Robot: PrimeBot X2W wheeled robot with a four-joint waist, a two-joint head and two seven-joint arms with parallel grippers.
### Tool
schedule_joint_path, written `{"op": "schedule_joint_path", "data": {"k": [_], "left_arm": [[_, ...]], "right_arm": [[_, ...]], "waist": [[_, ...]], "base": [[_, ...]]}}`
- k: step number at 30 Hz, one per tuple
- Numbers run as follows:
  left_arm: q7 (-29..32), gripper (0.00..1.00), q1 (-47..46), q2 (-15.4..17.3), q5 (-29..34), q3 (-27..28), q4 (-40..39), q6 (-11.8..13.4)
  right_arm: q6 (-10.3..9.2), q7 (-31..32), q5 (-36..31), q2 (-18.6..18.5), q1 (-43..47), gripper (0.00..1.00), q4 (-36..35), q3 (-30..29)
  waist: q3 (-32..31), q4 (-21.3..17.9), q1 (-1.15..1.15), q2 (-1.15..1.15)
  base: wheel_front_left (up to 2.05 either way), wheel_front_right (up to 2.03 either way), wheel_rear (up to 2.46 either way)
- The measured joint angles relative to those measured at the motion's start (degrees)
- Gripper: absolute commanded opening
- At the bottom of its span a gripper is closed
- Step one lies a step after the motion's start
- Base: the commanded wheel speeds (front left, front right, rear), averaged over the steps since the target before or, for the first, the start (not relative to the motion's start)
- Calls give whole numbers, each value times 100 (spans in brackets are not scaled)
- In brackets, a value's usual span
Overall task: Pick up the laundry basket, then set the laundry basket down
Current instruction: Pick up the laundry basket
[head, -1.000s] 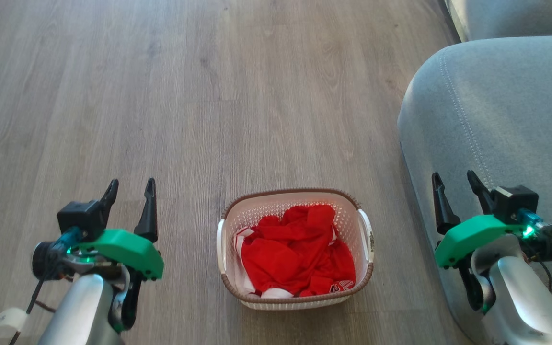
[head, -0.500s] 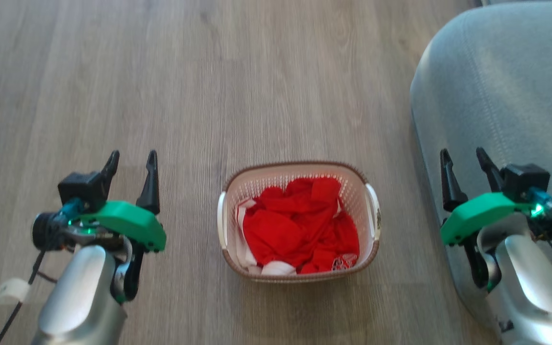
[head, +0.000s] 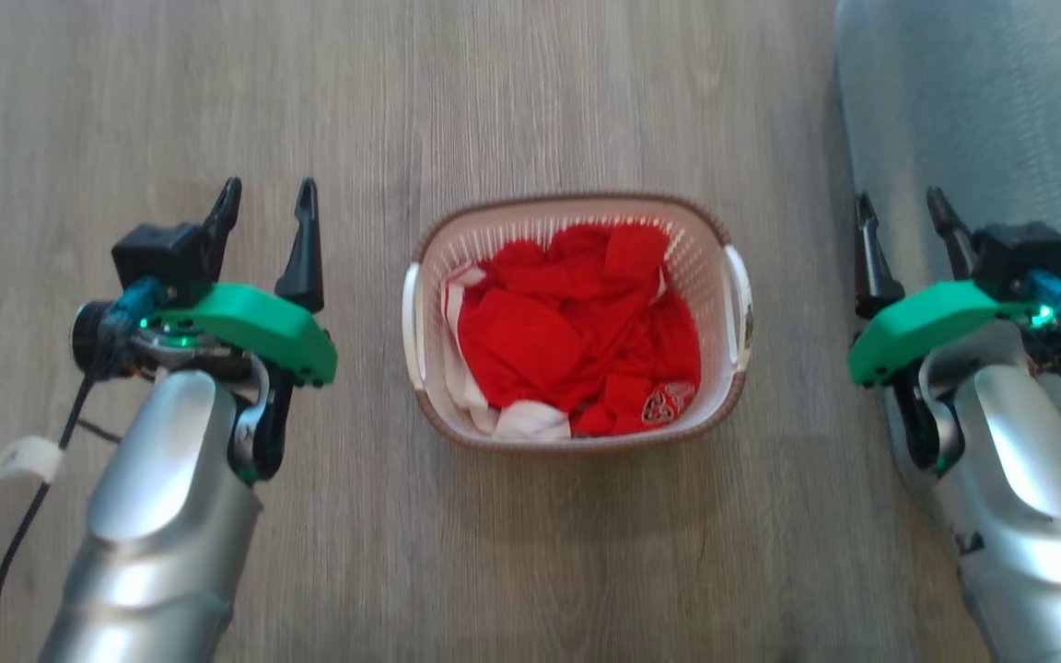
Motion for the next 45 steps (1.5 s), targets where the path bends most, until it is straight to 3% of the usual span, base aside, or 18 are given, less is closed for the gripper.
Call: {"op": "schedule_joint_path", "data": {"k": [21,34,45], "left_arm": [[-26,100,-1476,-364,111,-318,1753,-477],[-26,100,-1833,-525,100,-710,2568,-577],[-26,100,-2324,-594,-365,-1311,3210,-577]], "right_arm": [[0,-9,-272,232,-1228,100,923,118],[0,-9,-316,293,-1504,100,1266,183],[0,-9,-325,396,-1660,100,1505,358]], "waist": [[1939,-59,-1,0],[2453,-84,-1,1],[2734,-159,-1,1]], "base": [[0,0,0],[0,0,0],[0,0,0]]}}
